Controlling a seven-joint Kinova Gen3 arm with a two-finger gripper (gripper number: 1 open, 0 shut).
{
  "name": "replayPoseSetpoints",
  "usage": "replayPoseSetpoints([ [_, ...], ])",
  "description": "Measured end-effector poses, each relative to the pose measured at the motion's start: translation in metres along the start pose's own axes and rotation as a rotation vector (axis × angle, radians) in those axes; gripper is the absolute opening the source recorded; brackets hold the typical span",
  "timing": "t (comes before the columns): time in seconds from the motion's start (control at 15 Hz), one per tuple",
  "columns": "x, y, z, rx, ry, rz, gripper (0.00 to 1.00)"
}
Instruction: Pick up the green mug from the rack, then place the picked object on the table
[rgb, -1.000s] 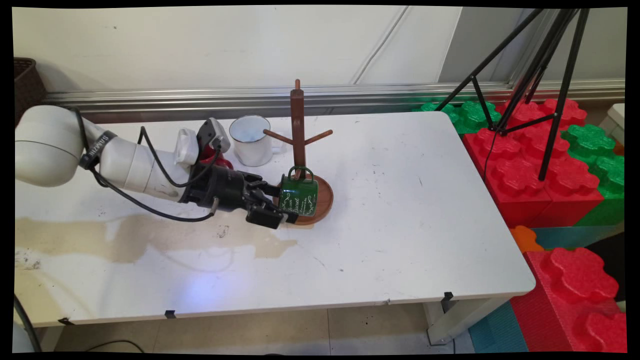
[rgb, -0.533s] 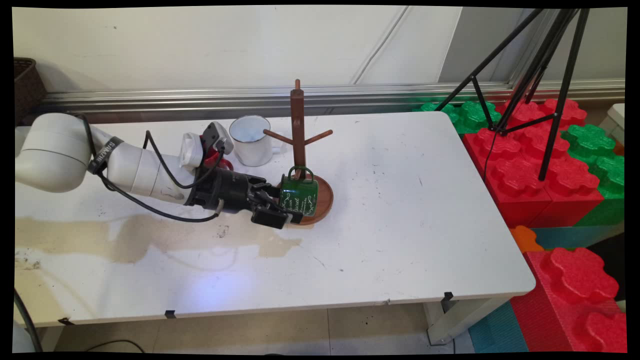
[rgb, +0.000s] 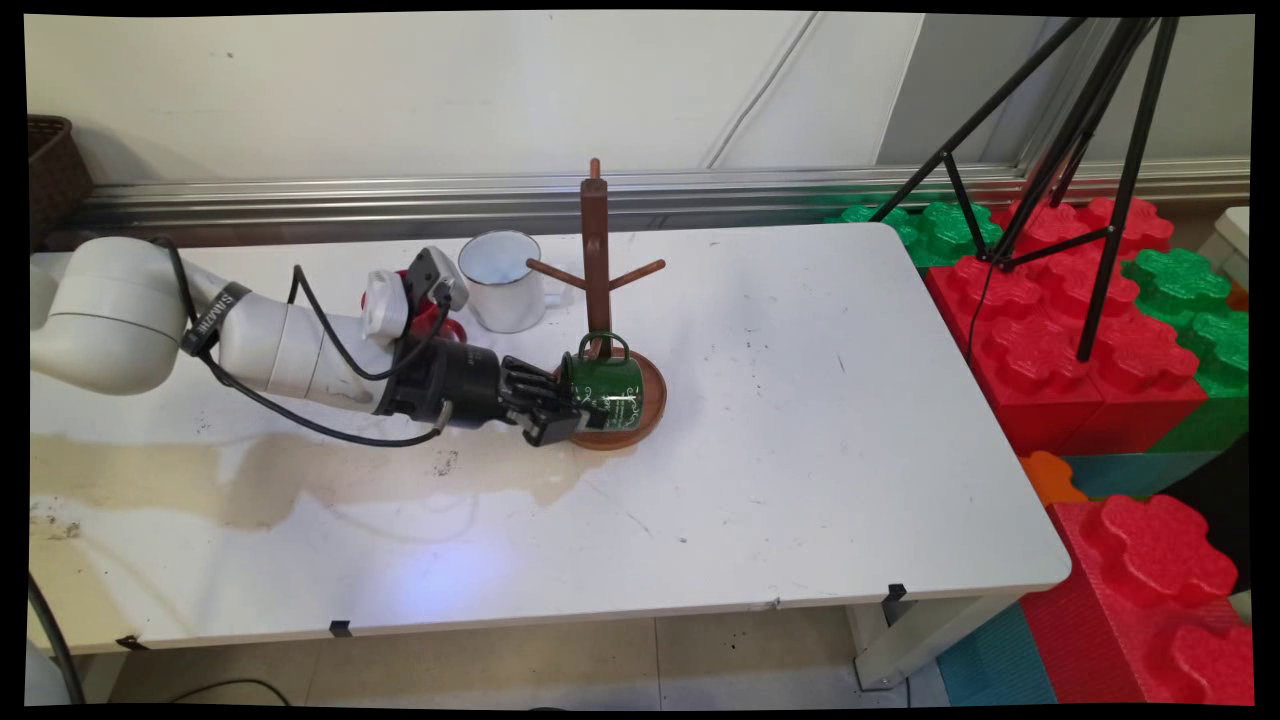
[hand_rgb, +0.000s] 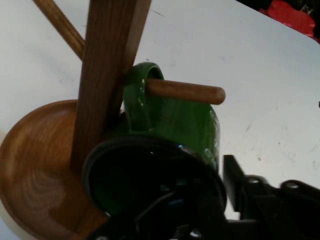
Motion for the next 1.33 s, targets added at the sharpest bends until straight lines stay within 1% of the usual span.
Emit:
replayPoseSetpoints([
  [0.13, -0.001, 0.000, -0.003, 0.007, 0.004, -0.002, 0.00],
  [0.47, -0.001, 0.003, -0.011, 0.009, 0.011, -0.007, 0.00],
  [0.8, 0.001, 0.010, -0.019, -0.003, 0.023, -0.006, 0.00],
  [1.07, 0.002, 0.019, -0.024, -0.025, 0.018, 0.012, 0.00],
  [1.33, 0.004, 0.026, -0.032, -0.017, 0.012, 0.011, 0.00],
])
